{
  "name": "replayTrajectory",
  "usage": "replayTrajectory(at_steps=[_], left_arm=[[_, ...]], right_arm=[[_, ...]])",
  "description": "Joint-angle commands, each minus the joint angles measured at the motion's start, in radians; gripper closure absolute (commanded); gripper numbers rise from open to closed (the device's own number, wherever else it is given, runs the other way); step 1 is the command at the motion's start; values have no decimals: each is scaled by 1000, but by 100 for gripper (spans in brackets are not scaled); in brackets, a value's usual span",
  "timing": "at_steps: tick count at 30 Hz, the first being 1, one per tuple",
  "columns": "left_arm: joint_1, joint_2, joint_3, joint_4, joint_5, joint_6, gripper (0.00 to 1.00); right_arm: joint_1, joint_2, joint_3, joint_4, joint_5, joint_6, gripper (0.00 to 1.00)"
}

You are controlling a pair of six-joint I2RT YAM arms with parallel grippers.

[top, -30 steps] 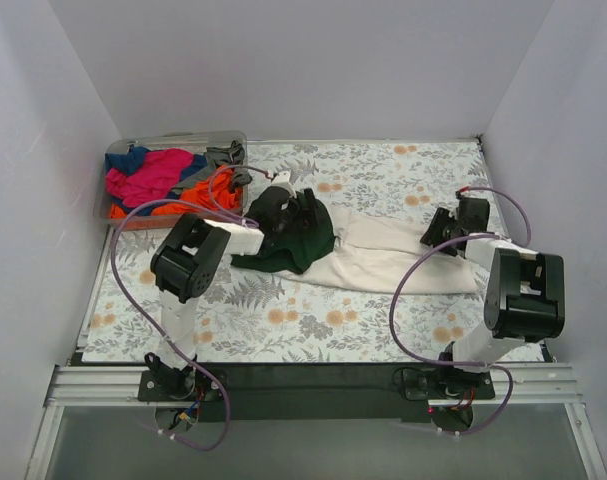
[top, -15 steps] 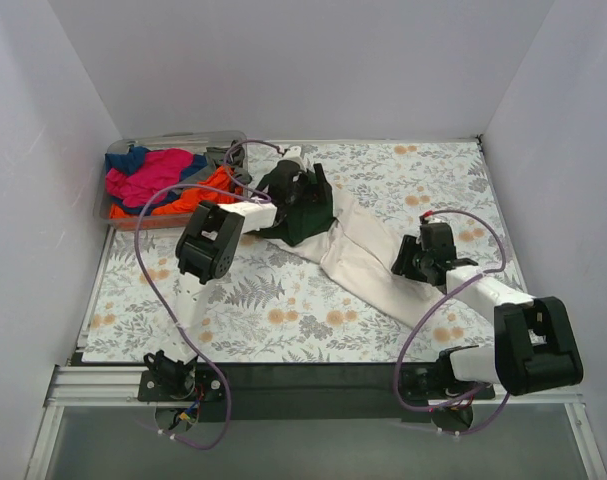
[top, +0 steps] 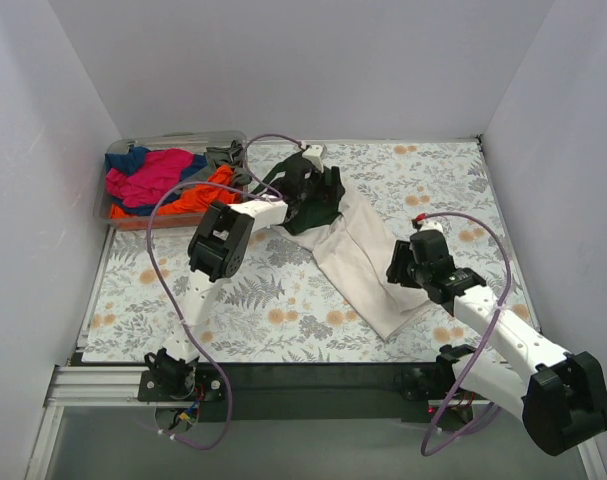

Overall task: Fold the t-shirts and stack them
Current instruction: Fold the tshirt

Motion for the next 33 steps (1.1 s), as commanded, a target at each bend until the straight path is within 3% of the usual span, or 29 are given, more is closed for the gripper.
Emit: replayTrajectory(at_steps=[1, 7, 12, 14, 20, 28, 33], left_arm=[[-55, -157, -97, 12, 69, 53, 18], [-55, -410, -227, 7, -58, 33, 16], [-52, -532, -356, -102, -265, -10, 13], [-40, -547, -423, -132, -270, -38, 13], [-8, -467, -480, -158, -217, -128, 13], [9, -313, -412, -185, -167, -156, 13], [26, -208, -321, -183, -111, -116, 14]], right_arm=[[5, -6, 149, 11, 119, -61, 55], [2, 192, 266, 133, 122, -154, 55], [-4, 373, 291, 203, 59, -182, 55], [-4, 426, 281, 239, 19, -187, 55], [-4, 499, 258, 270, 5, -208, 56], [-4, 506, 182, 266, -24, -191, 57], [-1, 517, 125, 255, -125, -164, 57]])
